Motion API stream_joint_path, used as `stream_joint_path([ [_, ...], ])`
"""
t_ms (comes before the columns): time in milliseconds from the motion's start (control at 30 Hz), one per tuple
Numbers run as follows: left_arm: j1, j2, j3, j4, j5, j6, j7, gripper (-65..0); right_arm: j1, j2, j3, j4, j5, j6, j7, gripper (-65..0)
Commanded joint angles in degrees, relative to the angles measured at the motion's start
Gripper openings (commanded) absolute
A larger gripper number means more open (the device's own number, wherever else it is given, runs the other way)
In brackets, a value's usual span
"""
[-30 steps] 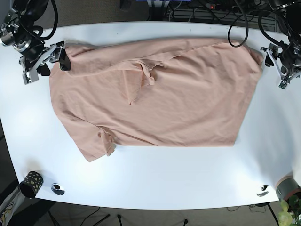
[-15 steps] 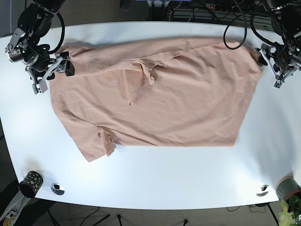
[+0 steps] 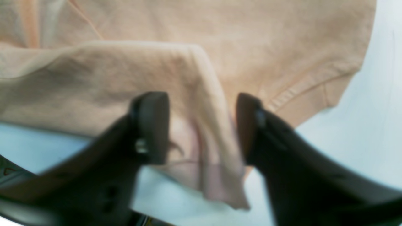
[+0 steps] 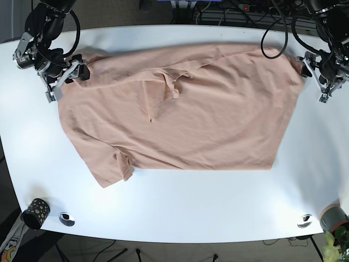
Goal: Fold the T-shirt properly
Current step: 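Release the shirt with both grippers and open them, then regrasp the shirt edge corners with both grippers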
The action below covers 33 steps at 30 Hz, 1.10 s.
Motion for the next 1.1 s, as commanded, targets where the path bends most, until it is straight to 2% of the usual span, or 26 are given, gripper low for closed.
stream_joint_path([
  [0, -0.4, -1.3, -0.4, 0.9, -0.3, -0.1, -0.5, -29.2, 0.4, 1.1, 0.4, 0.7, 0.9, 0.08, 1.7, -46.6],
  [33, -0.4, -1.3, -0.4, 0.9, -0.3, -0.1, -0.5, -29.2, 0.3, 1.1, 0.4, 0.7, 0.9, 0.08, 1.7, -51.7],
  [133, -0.4, -1.3, -0.4, 1.0, -0.3, -0.1, -0.5, -29.2, 0.1, 1.1, 0.5, 0.9, 1.1, 0.08, 1.7, -61.4],
  [200, -0.4, -1.3, -0.4, 1.0, -0.3, -0.1, -0.5, -29.2, -0.7, 1.1, 0.5, 1.0, 1.6, 0.08, 1.7, -64.5],
  [333, -0.5, -1.2, -0.7, 1.0, -0.4, -0.1, -0.3, -29.2, -2.6, 0.6, 3.5, 3.7, 1.6, 0.08, 1.7, -65.0],
  [433, -1.6, -0.8, -3.5, 1.0, -0.7, -0.1, 0.0, -28.7, -4.0, -0.8, 5.4, 7.0, 1.6, 0.08, 1.6, -65.0],
  [533, -3.5, 0.7, -6.2, 0.4, -0.7, -0.1, 3.3, -28.5, -5.6, -1.5, 6.5, 11.0, 1.6, 0.08, 1.6, -65.0],
  [667, -4.4, 1.7, -6.5, 1.1, -0.9, -0.1, 7.3, -27.2, -7.1, -1.9, 6.7, 14.3, 1.6, 0.08, 1.6, -65.0],
  [867, -2.8, 0.2, -3.4, 0.8, -6.7, -0.1, 7.6, -22.6, -7.0, -3.4, 6.6, 15.1, 1.6, 0.08, 1.6, -65.0],
  [1067, 0.3, -1.8, -1.1, 0.4, -16.4, -0.1, 7.6, -22.4, -7.2, -3.8, 6.5, 14.9, 1.6, 0.08, 1.6, -65.0],
])
